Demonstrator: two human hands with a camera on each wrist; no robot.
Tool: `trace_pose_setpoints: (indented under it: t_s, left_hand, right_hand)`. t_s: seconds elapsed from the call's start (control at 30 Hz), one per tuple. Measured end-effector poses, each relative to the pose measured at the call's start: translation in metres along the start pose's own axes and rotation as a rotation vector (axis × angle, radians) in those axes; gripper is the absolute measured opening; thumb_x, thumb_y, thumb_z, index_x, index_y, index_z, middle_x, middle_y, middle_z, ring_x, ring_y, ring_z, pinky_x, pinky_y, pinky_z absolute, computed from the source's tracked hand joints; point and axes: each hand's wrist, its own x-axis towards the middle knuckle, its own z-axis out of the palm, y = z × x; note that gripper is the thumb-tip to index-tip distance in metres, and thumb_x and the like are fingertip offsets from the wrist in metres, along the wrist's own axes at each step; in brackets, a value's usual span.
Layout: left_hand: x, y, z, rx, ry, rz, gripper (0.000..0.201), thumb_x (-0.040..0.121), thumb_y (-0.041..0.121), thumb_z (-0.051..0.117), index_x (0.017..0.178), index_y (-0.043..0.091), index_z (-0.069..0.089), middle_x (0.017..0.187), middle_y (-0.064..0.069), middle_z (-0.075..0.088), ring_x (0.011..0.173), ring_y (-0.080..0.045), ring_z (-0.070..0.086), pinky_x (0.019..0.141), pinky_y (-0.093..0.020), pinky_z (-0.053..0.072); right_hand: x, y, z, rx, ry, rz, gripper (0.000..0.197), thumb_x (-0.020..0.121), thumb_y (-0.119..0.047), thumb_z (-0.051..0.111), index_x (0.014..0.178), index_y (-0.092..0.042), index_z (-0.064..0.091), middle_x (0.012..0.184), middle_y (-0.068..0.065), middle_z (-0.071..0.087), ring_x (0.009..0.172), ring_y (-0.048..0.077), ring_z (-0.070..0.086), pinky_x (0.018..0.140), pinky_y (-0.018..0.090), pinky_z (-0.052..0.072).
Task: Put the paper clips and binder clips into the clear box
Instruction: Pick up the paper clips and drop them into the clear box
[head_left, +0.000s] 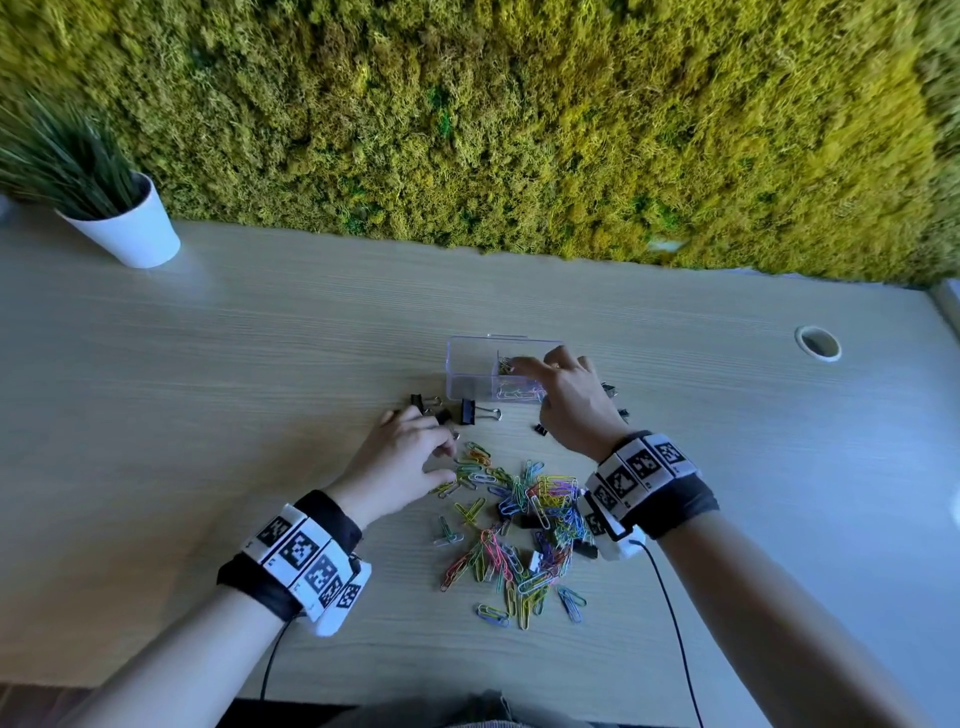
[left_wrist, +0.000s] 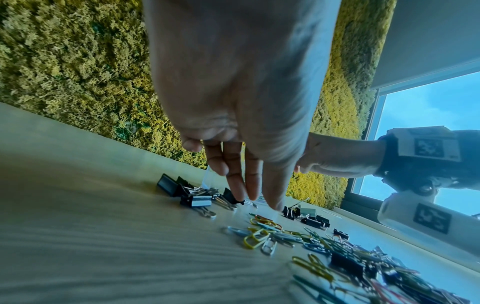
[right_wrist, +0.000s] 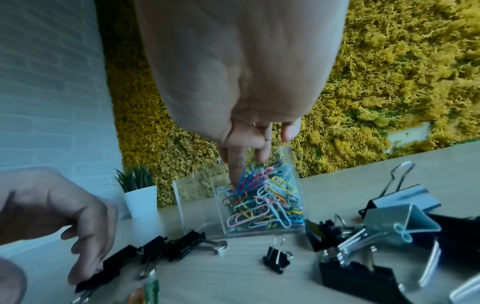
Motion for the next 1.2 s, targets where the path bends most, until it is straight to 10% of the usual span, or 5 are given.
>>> trace_pose_setpoints:
  t_s: [0.33, 0.5, 0.7, 0.97, 1.2]
  left_hand:
    - [-0.011, 0.007, -0.005, 0.137, -0.194, -0.03, 0.044, 0.071, 0.056, 0.067, 0.105, 0.028, 0.062, 0.112, 0.013, 0.061, 0.104, -0.011, 0.043, 0.099, -0.037, 0.031]
    - [-0.015, 0.011, -0.006, 0.257, -0.306, -0.033, 0.064, 0.063, 0.065, 0.068, 0.114, 0.029, 0.055, 0.11, 0.015, 0.057, 0.106, -0.012, 0.041, 0.09, -0.034, 0.028]
    - [-0.007, 0.024, 0.003, 0.2, -0.251, 0.002, 0.044, 0.07, 0.052, 0.071, 0.101, 0.023, 0.058, 0.103, 0.009, 0.062, 0.101, -0.014, 0.047, 0.091, -0.034, 0.029]
    - [0.012, 0.047, 0.017, 0.096, -0.164, 0.086, 0.014, 0.086, 0.023, 0.063, 0.097, 0.015, 0.062, 0.098, 0.003, 0.065, 0.098, -0.018, 0.048, 0.096, -0.038, 0.031]
    - [0.008, 0.047, 0.018, 0.171, -0.245, 0.093, 0.053, 0.072, 0.066, 0.06, 0.099, 0.021, 0.06, 0.098, 0.007, 0.058, 0.093, -0.014, 0.041, 0.093, -0.036, 0.029]
  right_hand:
    - [0.001, 0.001, 0.002, 0.013, 0.076, 0.082, 0.067, 0.066, 0.008, 0.045, 0.128, -0.017, 0.048, 0.106, 0.01, 0.061, 0.107, 0.024, 0.043, 0.085, 0.038, 0.034]
    - [-0.019, -0.002, -0.001, 0.234, 0.319, -0.06, 0.049, 0.062, 0.013, 0.045, 0.1, -0.011, 0.064, 0.089, 0.002, 0.065, 0.079, 0.019, 0.053, 0.067, 0.031, 0.046]
    - [-0.057, 0.002, 0.02, 0.082, -0.236, 0.075, 0.039, 0.077, -0.011, 0.067, 0.115, -0.011, 0.059, 0.111, 0.004, 0.055, 0.084, 0.014, 0.053, 0.069, 0.019, 0.04]
    - [-0.072, -0.016, 0.03, 0.188, -0.232, 0.001, 0.028, 0.081, -0.008, 0.064, 0.109, -0.012, 0.063, 0.1, 0.0, 0.058, 0.079, 0.011, 0.053, 0.055, 0.003, 0.032]
    - [-0.085, -0.001, 0.017, 0.045, -0.303, -0.042, 0.024, 0.072, -0.036, 0.072, 0.092, -0.025, 0.064, 0.094, -0.007, 0.058, 0.093, 0.013, 0.044, 0.081, 0.032, 0.042]
